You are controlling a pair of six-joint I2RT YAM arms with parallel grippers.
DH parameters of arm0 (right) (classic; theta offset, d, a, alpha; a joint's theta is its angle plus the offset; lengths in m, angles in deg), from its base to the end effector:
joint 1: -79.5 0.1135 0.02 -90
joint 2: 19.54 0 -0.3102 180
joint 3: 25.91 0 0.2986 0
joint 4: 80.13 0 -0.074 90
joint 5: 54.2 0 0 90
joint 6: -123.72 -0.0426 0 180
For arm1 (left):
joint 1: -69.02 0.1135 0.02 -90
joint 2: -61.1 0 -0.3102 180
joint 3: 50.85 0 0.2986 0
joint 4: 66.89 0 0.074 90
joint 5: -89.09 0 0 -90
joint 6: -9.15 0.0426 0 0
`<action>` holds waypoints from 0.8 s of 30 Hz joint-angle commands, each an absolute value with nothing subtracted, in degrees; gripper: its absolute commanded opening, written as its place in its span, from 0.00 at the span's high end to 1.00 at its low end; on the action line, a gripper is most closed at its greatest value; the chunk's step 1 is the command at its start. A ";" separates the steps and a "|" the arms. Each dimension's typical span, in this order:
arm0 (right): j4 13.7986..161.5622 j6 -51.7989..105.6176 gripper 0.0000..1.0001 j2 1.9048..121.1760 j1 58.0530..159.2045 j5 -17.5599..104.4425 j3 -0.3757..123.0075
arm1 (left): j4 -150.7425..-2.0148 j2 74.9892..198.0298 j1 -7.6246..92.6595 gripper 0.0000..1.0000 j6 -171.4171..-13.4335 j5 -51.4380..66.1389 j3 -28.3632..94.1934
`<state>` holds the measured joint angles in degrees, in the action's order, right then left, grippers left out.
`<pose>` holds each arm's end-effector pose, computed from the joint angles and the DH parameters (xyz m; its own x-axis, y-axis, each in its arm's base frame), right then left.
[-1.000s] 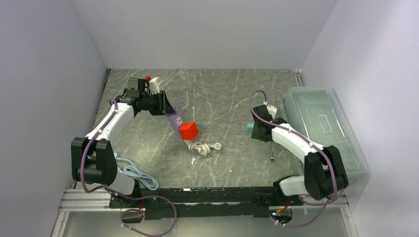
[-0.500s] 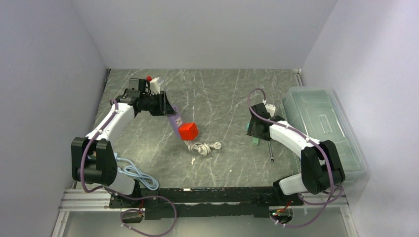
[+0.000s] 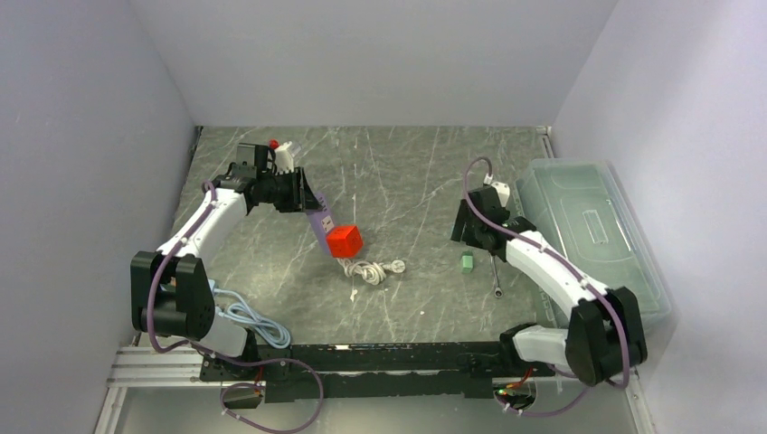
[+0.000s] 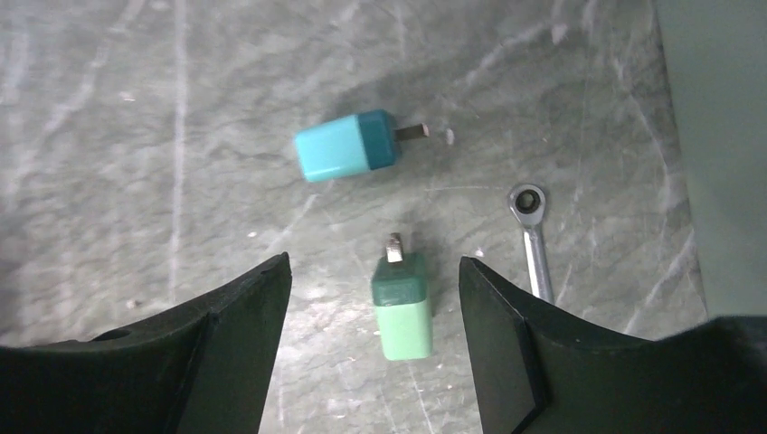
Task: Pull the plug off the socket
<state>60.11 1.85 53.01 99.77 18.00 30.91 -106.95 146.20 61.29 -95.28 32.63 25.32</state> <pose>0.2665 0.0845 0.2341 -0.7448 0.2608 -0.6141 0.2660 0.9602 0.0852 0.3539 -0.0718 0.2936 -0.8416 -0.0954 -0.5316 0.2702 0.7779 -0.5673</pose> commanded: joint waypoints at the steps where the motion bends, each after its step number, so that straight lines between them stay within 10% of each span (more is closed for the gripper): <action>1: 66.04 7.48 0.29 44.64 99.60 23.00 29.24 | -103.62 143.58 60.95 1.00 -96.73 36.87 25.39; 13: 87.88 11.25 0.16 33.31 101.38 60.49 22.64 | -102.06 143.97 59.26 1.00 -97.11 39.91 24.54; 24: 98.23 6.25 0.07 40.13 116.55 55.28 21.59 | -101.60 145.38 57.85 1.00 -96.54 44.50 24.99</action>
<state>89.77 8.51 37.52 112.56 56.40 22.00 -104.15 146.20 58.97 -95.57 39.05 24.60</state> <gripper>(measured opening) 0.924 0.392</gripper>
